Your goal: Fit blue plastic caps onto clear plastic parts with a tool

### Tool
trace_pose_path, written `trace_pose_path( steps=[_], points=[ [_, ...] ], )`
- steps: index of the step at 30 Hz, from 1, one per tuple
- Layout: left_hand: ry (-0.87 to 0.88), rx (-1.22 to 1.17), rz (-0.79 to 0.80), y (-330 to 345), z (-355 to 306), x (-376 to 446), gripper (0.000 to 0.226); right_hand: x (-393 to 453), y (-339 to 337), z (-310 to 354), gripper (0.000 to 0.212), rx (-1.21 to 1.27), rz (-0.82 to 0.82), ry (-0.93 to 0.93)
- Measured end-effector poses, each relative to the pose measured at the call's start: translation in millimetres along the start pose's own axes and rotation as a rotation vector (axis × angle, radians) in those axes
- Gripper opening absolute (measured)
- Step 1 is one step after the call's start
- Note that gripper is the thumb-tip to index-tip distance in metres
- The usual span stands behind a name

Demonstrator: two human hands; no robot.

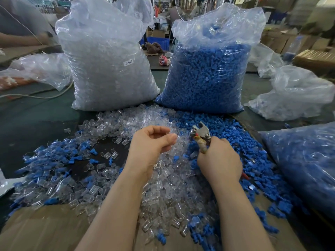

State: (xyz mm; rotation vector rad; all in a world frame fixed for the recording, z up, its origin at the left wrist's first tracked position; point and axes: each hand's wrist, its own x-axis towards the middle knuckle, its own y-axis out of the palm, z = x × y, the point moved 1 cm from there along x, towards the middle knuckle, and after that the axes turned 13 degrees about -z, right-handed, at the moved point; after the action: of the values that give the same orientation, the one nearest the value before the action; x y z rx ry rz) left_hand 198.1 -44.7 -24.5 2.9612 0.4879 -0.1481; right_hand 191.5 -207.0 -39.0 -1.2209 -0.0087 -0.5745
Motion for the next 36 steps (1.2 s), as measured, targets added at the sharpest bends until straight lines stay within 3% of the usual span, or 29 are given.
trace_pose_path(
  steps=[6, 11, 16, 20, 24, 36],
  points=[
    [-0.016, -0.009, 0.012, 1.4, 1.5, -0.3, 0.015, 0.9, 1.9, -6.8, 0.015, -0.013, 0.098, 0.048],
    [-0.058, -0.051, 0.003, 2.8, 0.3, 0.2, 0.020, 1.9, 3.6, -5.4, 0.022, 0.046, 0.063, 0.052],
    [-0.145, -0.149, 0.006, 5.4, -0.9, -1.3, 0.020, 5.4, -1.1, -3.1, 0.019, 0.446, -0.020, 0.096],
    [-0.173, -0.174, -0.014, 7.9, -0.2, -3.0, 0.012, 4.1, -2.5, 1.2, 0.006, 0.795, -0.021, 0.078],
    [-0.137, -0.135, -0.018, 9.7, -0.2, -5.1, 0.010, 1.3, -5.0, 6.8, 0.016, 0.931, -0.052, -0.012],
    [0.059, -0.069, -0.054, 19.5, -6.1, -14.2, 0.010, -4.9, -6.8, 13.0, 0.014, 0.854, -0.176, -0.064]
  ],
)
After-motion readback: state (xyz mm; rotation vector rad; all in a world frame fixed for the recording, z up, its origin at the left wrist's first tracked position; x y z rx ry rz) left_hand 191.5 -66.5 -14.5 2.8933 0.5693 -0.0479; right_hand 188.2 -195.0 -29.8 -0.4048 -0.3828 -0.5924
